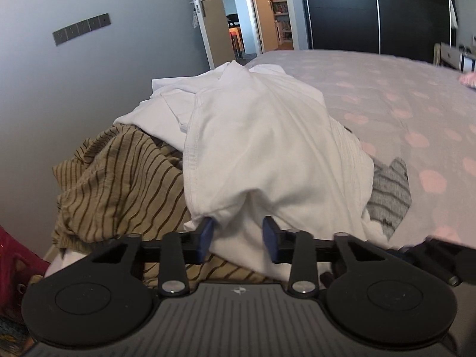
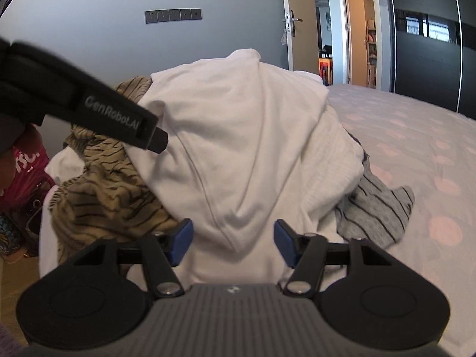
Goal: Fold clothes
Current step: 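Grasp the white shirt with the left gripper while the right gripper grasps it too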
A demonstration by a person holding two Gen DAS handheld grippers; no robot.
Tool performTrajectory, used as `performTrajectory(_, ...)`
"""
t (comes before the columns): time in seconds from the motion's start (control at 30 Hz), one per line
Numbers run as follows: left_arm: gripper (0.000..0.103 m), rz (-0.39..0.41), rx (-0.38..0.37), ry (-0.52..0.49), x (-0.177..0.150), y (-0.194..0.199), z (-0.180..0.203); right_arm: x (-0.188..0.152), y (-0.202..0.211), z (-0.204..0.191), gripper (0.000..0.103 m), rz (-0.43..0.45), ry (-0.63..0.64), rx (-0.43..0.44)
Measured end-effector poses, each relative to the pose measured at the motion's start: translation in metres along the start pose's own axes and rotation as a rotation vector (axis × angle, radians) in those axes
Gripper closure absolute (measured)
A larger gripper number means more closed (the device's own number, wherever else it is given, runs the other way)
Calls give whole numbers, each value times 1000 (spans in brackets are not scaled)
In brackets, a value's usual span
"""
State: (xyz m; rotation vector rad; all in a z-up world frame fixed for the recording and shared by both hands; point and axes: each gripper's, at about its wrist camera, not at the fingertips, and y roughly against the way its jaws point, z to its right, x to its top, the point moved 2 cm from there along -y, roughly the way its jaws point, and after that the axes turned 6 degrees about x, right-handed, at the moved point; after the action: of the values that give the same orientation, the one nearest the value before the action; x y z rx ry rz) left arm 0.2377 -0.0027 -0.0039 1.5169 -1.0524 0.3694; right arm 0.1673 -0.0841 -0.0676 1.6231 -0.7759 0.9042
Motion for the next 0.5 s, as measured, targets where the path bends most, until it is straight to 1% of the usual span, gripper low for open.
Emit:
performTrajectory(0.03,81,-2,-3,11,1,-1,0,1,-3,0,62,2,4,-4)
performTrajectory(0.07,87,-3,-6,20,3,-2,-1,3,-5,0,72,1,0,0)
performTrajectory(0.1,92,-1,-4,25,4,-1,-1,4,-5,-1,81,1,-7,9)
performTrajectory(0.13,99,1,2,25,5,1,-1,6,-5,-2,85,3,-10,1)
performTrajectory(0.17,103,3,8,25,5,3,-1,7,-3,-3,91,11,-8,-15)
performTrajectory(0.23,103,6,3,16,6,9,2,9,5,-4,93,29,-16,-31)
performTrajectory(0.33,103,38,-4,-47,9,25,18,13,26,-1,95,68,0,-65)
performTrajectory(0.4,103,71,-29,-103,8,40,35,19,43,3,98,83,12,-83)
performTrajectory(0.5,103,105,-76,-173,8,64,59,29,70,11,100,95,30,-108)
